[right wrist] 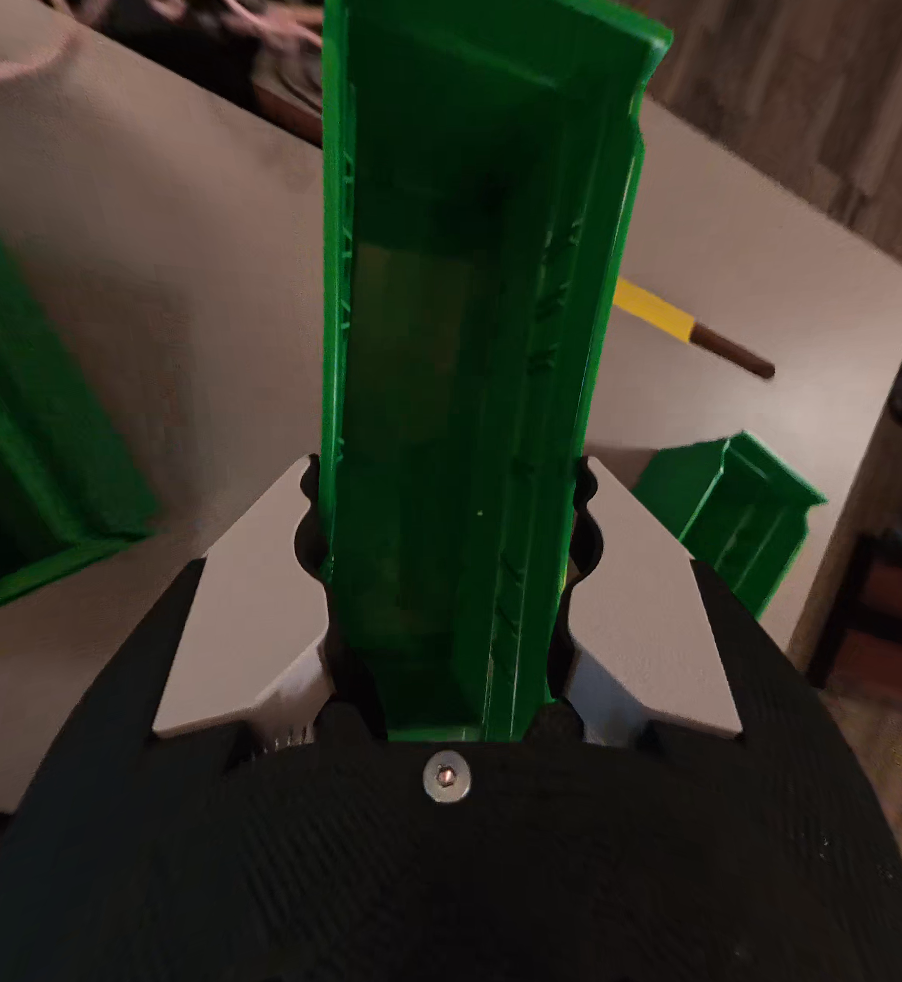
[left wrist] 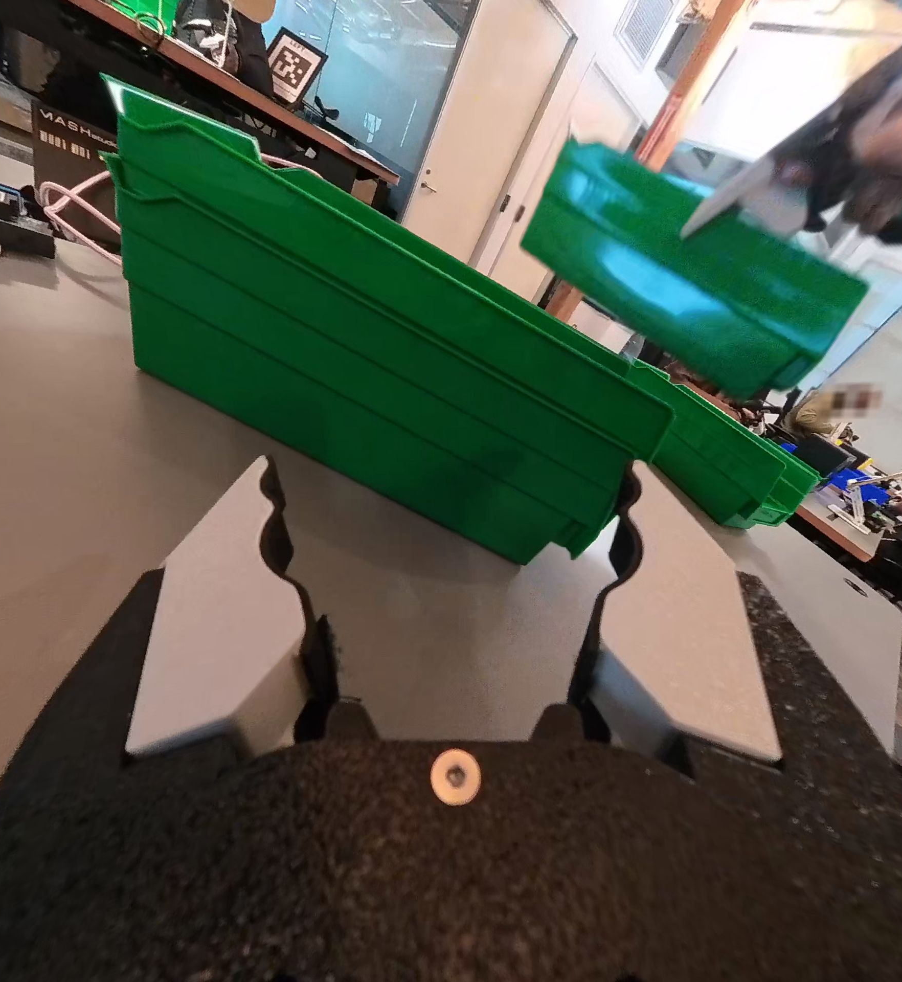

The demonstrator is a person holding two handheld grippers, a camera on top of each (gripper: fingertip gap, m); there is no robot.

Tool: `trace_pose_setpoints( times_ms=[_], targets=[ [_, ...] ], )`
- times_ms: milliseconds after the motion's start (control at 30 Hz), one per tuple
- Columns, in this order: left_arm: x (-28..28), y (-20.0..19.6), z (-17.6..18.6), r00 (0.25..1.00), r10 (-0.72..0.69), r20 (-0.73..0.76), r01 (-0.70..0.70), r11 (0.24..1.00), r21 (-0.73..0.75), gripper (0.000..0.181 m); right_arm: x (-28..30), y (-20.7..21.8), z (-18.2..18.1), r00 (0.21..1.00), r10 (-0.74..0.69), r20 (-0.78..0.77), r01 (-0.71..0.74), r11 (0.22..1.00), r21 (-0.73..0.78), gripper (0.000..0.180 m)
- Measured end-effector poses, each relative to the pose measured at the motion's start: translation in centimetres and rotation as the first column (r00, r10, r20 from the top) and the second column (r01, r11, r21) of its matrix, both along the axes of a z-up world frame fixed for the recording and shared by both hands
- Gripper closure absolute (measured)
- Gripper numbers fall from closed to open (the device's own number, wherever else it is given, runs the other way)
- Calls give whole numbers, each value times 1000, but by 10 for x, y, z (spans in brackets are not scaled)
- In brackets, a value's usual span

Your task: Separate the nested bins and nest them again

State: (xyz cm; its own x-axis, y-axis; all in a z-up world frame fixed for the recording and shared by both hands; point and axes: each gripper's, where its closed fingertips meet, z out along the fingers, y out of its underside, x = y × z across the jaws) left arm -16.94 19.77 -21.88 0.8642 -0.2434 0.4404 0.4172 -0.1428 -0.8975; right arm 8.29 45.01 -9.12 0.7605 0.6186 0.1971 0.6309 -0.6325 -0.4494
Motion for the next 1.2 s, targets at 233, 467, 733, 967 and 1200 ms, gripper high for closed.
trace_pose_setpoints(
  times_ms=[233,467,733,967,1200],
  targets=[
    [3,-1,3,999,-33,40,32,999,25,58,81,20,-118,978,-209,-25,205,974,-101,84],
    [3,-1,3,999,-32,42,31,999,21,59,118,23,-138,969,-242,40,243,969,-31,72],
    [3,0,3,998,-31,48,30,999,20,58,-11,-20,-80,968,213,-129,-207,976,64,66],
    [4,-1,4,998,-36,51,35,999,28,58,-196,-140,-81,743,597,-303,-649,753,-107,45],
    [4,-1,3,994,-55,92,53,998,24,57,-253,-132,-119,781,622,-53,-619,759,-201,45]
  ],
)
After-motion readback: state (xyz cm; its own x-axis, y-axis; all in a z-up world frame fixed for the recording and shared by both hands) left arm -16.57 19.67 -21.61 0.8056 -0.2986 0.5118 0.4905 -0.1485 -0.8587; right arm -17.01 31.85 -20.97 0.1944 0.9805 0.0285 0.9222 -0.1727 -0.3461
